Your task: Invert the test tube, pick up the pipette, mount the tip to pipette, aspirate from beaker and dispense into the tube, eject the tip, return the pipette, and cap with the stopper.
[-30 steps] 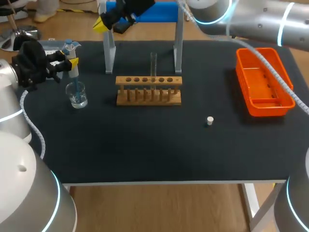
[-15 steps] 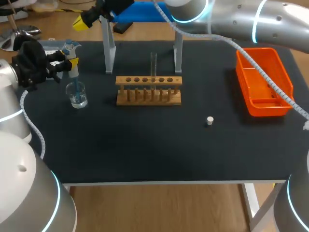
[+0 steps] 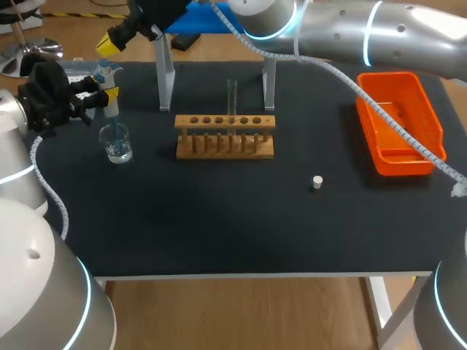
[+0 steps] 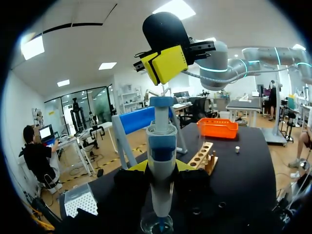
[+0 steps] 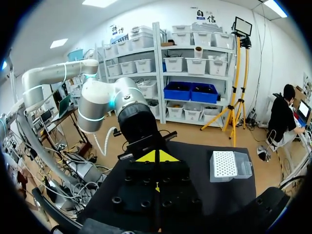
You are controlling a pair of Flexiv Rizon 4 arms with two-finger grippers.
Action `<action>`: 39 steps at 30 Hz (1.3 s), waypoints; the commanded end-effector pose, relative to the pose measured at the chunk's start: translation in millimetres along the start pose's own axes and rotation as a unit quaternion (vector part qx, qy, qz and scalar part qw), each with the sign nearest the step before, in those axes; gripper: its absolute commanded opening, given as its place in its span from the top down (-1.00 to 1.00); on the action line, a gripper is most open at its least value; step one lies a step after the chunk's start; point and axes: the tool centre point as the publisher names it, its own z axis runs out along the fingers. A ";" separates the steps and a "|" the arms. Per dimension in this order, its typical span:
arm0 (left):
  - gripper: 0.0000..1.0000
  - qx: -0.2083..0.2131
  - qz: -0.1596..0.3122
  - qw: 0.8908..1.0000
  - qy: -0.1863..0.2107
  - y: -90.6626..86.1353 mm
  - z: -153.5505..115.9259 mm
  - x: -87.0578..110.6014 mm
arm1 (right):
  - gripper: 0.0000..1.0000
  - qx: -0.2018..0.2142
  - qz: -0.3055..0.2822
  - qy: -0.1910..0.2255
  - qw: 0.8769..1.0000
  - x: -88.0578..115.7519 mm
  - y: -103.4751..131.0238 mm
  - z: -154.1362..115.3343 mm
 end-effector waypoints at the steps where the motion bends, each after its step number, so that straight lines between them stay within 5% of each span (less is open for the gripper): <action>1: 1.00 0.000 0.000 1.000 0.002 -0.2 -1.2 -0.6 | 1.00 0.003 -0.001 0.004 1.000 -2.7 -1.5 1.7; 39: 1.00 0.000 0.000 1.000 0.002 -0.2 -1.2 -0.6 | 1.00 0.028 0.004 0.023 0.999 3.3 -16.8 11.2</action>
